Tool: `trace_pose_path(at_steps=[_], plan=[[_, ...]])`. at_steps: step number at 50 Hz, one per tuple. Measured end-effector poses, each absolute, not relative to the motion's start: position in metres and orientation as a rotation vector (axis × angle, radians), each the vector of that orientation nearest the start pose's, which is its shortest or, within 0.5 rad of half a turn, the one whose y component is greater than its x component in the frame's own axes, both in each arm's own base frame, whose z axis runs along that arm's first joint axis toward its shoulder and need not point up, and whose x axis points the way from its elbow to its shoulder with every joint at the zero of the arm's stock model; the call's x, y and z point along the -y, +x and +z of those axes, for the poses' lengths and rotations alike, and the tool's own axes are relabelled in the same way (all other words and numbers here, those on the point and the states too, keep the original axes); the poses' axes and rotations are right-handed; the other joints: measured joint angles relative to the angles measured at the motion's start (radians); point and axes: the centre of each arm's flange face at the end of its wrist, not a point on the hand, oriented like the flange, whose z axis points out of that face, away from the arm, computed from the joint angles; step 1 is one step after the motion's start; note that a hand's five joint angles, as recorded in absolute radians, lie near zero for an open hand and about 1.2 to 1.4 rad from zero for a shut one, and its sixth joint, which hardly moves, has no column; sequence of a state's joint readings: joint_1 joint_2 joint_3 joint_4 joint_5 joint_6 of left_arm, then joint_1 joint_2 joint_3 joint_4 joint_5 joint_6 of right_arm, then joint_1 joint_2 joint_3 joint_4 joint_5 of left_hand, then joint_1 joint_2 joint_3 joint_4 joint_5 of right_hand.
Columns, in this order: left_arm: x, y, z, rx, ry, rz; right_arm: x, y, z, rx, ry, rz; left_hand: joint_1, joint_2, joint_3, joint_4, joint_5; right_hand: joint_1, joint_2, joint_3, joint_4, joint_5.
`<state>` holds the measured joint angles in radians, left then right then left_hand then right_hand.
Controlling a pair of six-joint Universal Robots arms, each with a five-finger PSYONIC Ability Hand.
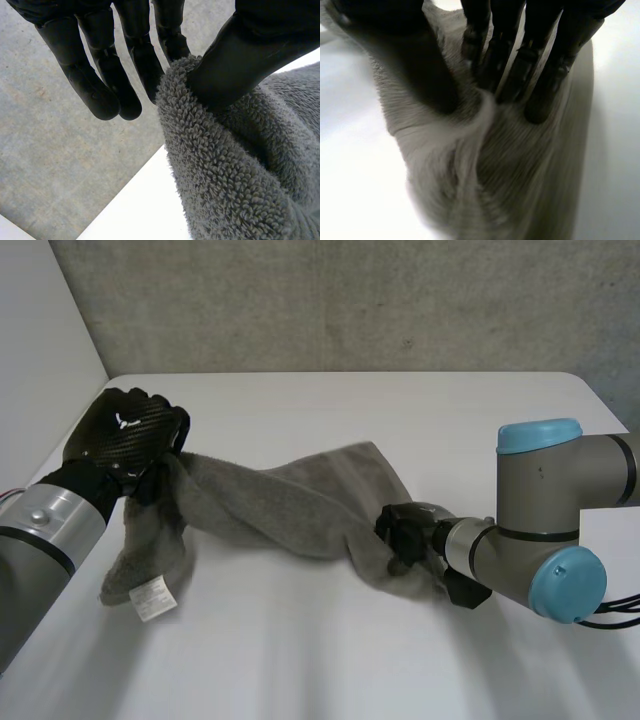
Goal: Fold the towel.
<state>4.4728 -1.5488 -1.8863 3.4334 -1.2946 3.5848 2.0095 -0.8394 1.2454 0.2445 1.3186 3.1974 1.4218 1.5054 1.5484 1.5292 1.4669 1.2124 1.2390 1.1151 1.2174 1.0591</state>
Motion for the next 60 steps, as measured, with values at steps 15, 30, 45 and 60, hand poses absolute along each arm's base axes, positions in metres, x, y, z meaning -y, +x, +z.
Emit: trace_pose_path(at_steps=[15, 30, 45, 60], plan=[[0.257, -0.219, 0.293, -1.853, 0.944, -2.405, 0.277, 0.297, 0.245, -2.097, -0.601, -1.498, 0.000, 0.000, 0.000, 0.000, -0.001, 0.096, 0.064, 0.228, 0.131, 0.088], [0.237, -0.214, 0.360, -1.658, 0.810, -2.654, 0.240, 0.237, 0.401, -1.729, -0.610, -2.087, 0.000, 0.000, 0.000, 0.000, 0.000, 0.097, 0.064, 0.230, 0.131, 0.088], [0.241, -0.216, 0.331, -1.942, 0.837, -2.543, 0.214, 0.252, 0.371, -1.896, -1.074, -1.985, 0.000, 0.000, 0.000, 0.000, 0.000, 0.097, 0.064, 0.233, 0.131, 0.088], [0.304, -0.241, 0.278, -2.122, 1.017, -2.259, 0.280, 0.295, 0.297, -2.075, -1.269, -1.986, 0.000, 0.000, 0.000, 0.000, 0.000, 0.097, 0.064, 0.234, 0.131, 0.088]])
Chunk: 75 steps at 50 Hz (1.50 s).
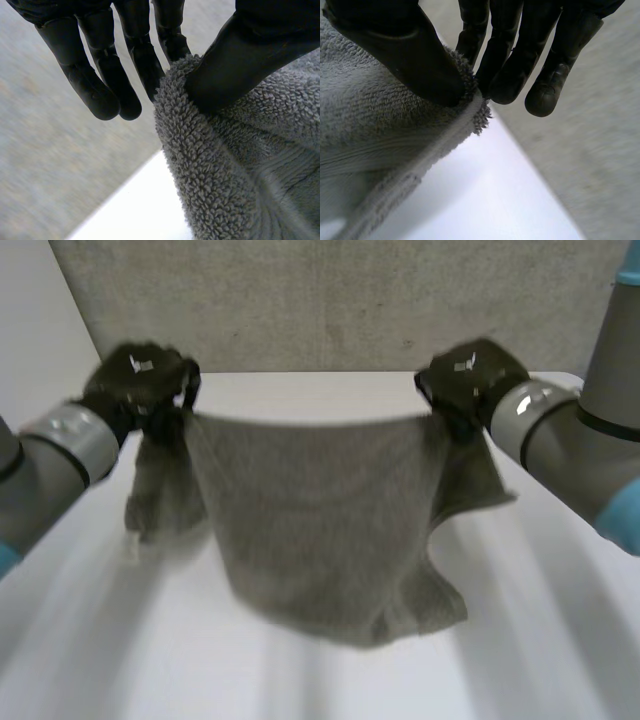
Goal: Fold the towel.
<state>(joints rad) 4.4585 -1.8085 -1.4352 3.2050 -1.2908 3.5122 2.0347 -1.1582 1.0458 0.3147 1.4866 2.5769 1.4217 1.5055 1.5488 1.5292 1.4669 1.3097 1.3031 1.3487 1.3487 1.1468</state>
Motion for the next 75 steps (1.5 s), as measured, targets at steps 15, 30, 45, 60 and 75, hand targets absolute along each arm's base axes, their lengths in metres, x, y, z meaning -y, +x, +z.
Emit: trace_pose_path(at_steps=[15, 30, 45, 60, 75], plan=[[0.314, -0.234, 0.374, -1.610, 0.586, -2.756, 0.263, 0.307, 0.383, -1.535, -0.857, -2.649, 0.000, 0.000, 0.000, 0.000, -0.001, 0.000, 0.000, 0.000, 0.000, 0.000], [0.274, -0.234, 0.197, -2.197, 0.969, -2.187, 0.229, 0.299, 0.218, -2.098, -1.467, -1.827, 0.000, 0.000, 0.001, 0.000, -0.001, 0.000, 0.000, 0.002, 0.000, 0.000], [0.219, -0.236, 0.164, -2.175, 1.442, -1.766, 0.213, 0.284, 0.164, -2.211, -1.535, -1.650, -0.243, -0.327, -0.365, -0.356, -0.289, 0.000, 0.000, 0.003, 0.000, 0.000], [0.207, -0.216, 0.268, -2.079, 1.055, -2.222, 0.203, 0.262, 0.181, -2.238, -1.484, -1.704, -0.779, -0.870, -0.919, -0.887, -0.846, 0.000, 0.000, 0.003, 0.000, 0.000], [0.254, -0.219, 0.236, -2.238, 1.061, -2.099, 0.210, 0.241, 0.172, -2.302, -1.638, -1.731, -0.778, -0.869, -0.917, -0.886, -0.842, 0.000, 0.000, 0.003, 0.000, 0.000]])
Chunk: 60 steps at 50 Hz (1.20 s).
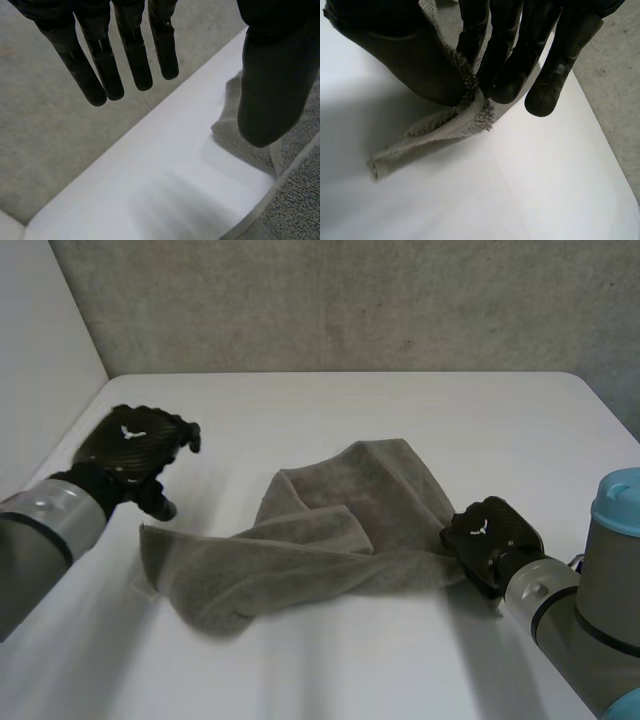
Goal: Fold the towel.
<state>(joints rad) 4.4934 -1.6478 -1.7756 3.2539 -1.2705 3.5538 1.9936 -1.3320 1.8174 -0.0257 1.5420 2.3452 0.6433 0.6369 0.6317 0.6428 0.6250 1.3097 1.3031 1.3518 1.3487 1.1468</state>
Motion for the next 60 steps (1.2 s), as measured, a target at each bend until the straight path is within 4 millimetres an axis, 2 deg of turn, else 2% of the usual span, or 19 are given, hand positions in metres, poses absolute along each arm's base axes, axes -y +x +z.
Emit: trace_pose_path(at_steps=[5, 8, 13, 18, 26, 31, 37, 40, 43, 50, 60], plan=[[0.265, -0.241, 0.216, -2.312, 1.153, -2.044, 0.209, 0.239, 0.167, -2.317, -1.681, -1.713, 0.004, 0.011, 0.012, 0.004, 0.021, 0.000, 0.000, 0.000, 0.000, 0.000], [0.270, -0.254, 0.203, -2.380, 1.203, -1.974, 0.210, 0.239, 0.165, -2.318, -1.683, -1.716, 0.077, 0.085, 0.092, 0.080, 0.099, 0.000, 0.000, 0.000, 0.000, 0.000], [0.274, -0.260, 0.189, -2.479, 1.232, -1.846, 0.211, 0.240, 0.164, -2.310, -1.675, -1.739, 0.116, 0.122, 0.127, 0.116, 0.135, 0.000, 0.000, 0.000, 0.000, 0.000], [0.279, -0.253, 0.184, -2.543, 1.196, -1.734, 0.214, 0.240, 0.165, -2.303, -1.668, -1.766, 0.114, 0.122, 0.128, 0.116, 0.136, 0.000, 0.000, 0.000, 0.000, 0.000], [0.297, -0.228, 0.185, -2.536, 1.068, -1.683, 0.217, 0.239, 0.165, -2.308, -1.662, -1.778, 0.098, 0.101, 0.103, 0.101, 0.103, 0.000, 0.000, 0.000, 0.000, 0.000], [0.303, -0.220, 0.179, -2.507, 1.081, -1.646, 0.218, 0.238, 0.165, -2.311, -1.661, -1.776, 0.080, 0.086, 0.084, 0.083, 0.084, 0.000, 0.000, 0.000, 0.000, 0.000], [0.310, -0.212, 0.161, -2.465, 1.153, -1.551, 0.217, 0.238, 0.165, -2.310, -1.661, -1.775, 0.085, 0.091, 0.092, 0.086, 0.098, 0.000, 0.000, 0.000, 0.000, 0.000], [0.313, -0.209, 0.154, -2.457, 1.175, -1.515, 0.217, 0.238, 0.165, -2.310, -1.662, -1.775, 0.165, 0.165, 0.172, 0.161, 0.178, 0.000, 0.000, 0.000, 0.000, 0.000], [0.313, -0.207, 0.149, -2.459, 1.187, -1.488, 0.217, 0.238, 0.165, -2.309, -1.661, -1.776, 0.350, 0.353, 0.361, 0.355, 0.364, 0.000, 0.000, 0.000, 0.000, 0.000], [0.310, -0.206, 0.148, -2.471, 1.193, -1.470, 0.219, 0.238, 0.167, -2.309, -1.658, -1.786, 0.525, 0.533, 0.539, 0.526, 0.538, 0.000, 0.000, 0.000, 0.000, 0.000], [0.305, -0.206, 0.149, -2.498, 1.196, -1.447, 0.220, 0.238, 0.168, -2.307, -1.658, -1.792, 0.333, 0.338, 0.344, 0.331, 0.350, 0.000, 0.000, 0.000, 0.000, 0.000]])
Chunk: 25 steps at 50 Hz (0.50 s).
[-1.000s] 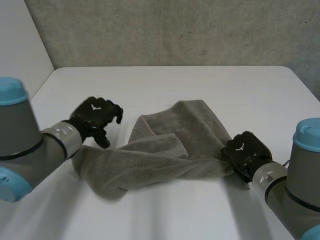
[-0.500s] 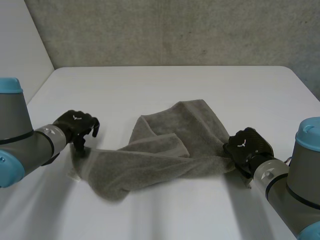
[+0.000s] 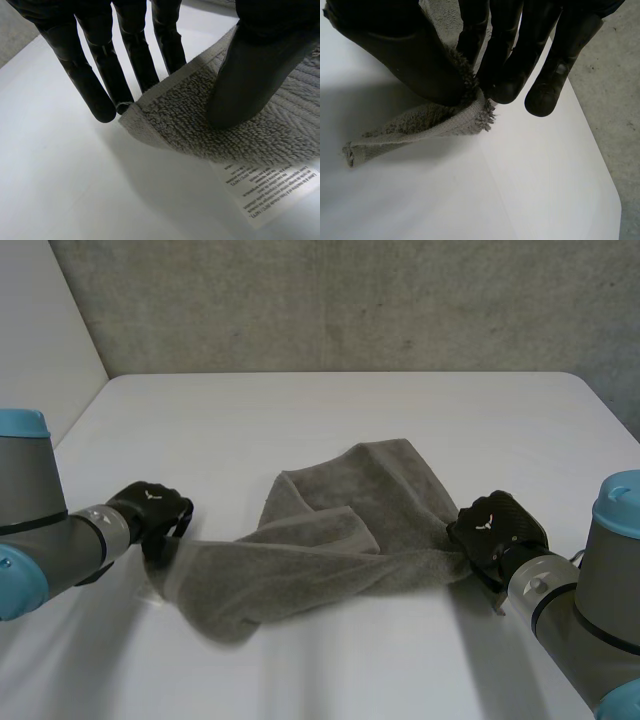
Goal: Fold the towel.
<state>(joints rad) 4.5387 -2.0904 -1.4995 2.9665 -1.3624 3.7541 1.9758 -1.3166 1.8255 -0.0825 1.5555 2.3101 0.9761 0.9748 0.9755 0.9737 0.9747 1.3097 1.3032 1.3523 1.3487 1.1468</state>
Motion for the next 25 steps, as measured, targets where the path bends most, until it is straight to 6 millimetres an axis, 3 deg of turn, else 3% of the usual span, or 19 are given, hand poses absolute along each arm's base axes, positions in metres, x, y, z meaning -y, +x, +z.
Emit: trace_pose_path(at_steps=[5, 11, 18, 23, 25], plan=[[0.302, -0.207, 0.146, -2.516, 1.204, -1.429, 0.219, 0.239, 0.168, -2.305, -1.660, -1.790, 0.036, 0.038, 0.039, 0.041, 0.039, 0.000, 0.000, 0.000, 0.000, 0.000], [0.298, -0.208, 0.144, -2.523, 1.218, -1.414, 0.220, 0.239, 0.168, -2.304, -1.658, -1.794, 0.453, 0.480, 0.492, 0.487, 0.472, 0.000, 0.000, 0.000, 0.000, 0.000], [0.303, -0.207, 0.152, -2.488, 1.202, -1.448, 0.226, 0.240, 0.179, -2.283, -1.635, -1.864, 0.455, 0.535, 0.562, 0.539, 0.500, 0.000, 0.000, 0.000, 0.000, 0.000], [0.312, -0.206, 0.185, -2.390, 1.136, -1.573, 0.236, 0.245, 0.219, -2.168, -1.554, -2.104, 0.455, 0.535, 0.564, 0.539, 0.500, 0.000, 0.000, 0.000, 0.000, 0.000], [0.313, -0.206, 0.217, -2.318, 1.068, -1.694, 0.240, 0.247, 0.254, -2.064, -1.479, -2.282, 0.455, 0.535, 0.565, 0.539, 0.500, 0.000, 0.000, 0.000, 0.000, 0.000]])
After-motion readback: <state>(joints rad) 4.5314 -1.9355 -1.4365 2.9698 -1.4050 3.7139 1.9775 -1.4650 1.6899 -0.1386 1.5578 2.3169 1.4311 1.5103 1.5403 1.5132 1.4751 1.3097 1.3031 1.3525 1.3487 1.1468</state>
